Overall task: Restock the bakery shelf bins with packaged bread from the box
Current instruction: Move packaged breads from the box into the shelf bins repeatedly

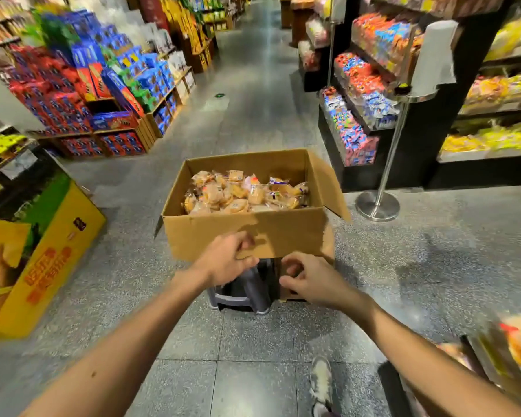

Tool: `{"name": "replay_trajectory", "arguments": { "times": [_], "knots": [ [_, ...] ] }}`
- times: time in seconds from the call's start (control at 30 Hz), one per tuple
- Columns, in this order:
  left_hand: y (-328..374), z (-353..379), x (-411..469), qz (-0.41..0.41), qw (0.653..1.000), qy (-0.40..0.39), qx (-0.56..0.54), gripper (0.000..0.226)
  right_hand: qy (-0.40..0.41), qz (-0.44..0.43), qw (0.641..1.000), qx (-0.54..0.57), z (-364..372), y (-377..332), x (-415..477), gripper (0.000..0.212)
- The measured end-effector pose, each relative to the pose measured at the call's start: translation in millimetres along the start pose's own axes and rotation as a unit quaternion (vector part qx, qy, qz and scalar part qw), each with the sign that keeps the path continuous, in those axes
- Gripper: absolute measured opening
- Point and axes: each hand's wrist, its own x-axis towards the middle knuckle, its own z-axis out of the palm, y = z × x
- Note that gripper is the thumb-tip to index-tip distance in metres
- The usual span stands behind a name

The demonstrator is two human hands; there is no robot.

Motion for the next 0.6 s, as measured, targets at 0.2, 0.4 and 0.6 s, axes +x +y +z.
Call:
{"name": "replay_trajectory", "arguments": {
  "times": [0.2,0.4,0.6],
  "knots": [
    [-61,10,126,-0.074,0.994,-0.034,-0.07,0.027,-0.023,0.022,0.998,0.062,-7,23,166,0.046],
    [-127,-3,216,-0.186,0.973,-0.013,-0.138,0.024,-0.099,0.065,0.986,0.119,-7,17,309,0.046],
    [-205,-19,281,-0.276,0.948,0.031,-0.154,0.046,-0.128,0.098,0.979,0.125,12,8,416,0.041]
  ]
}}
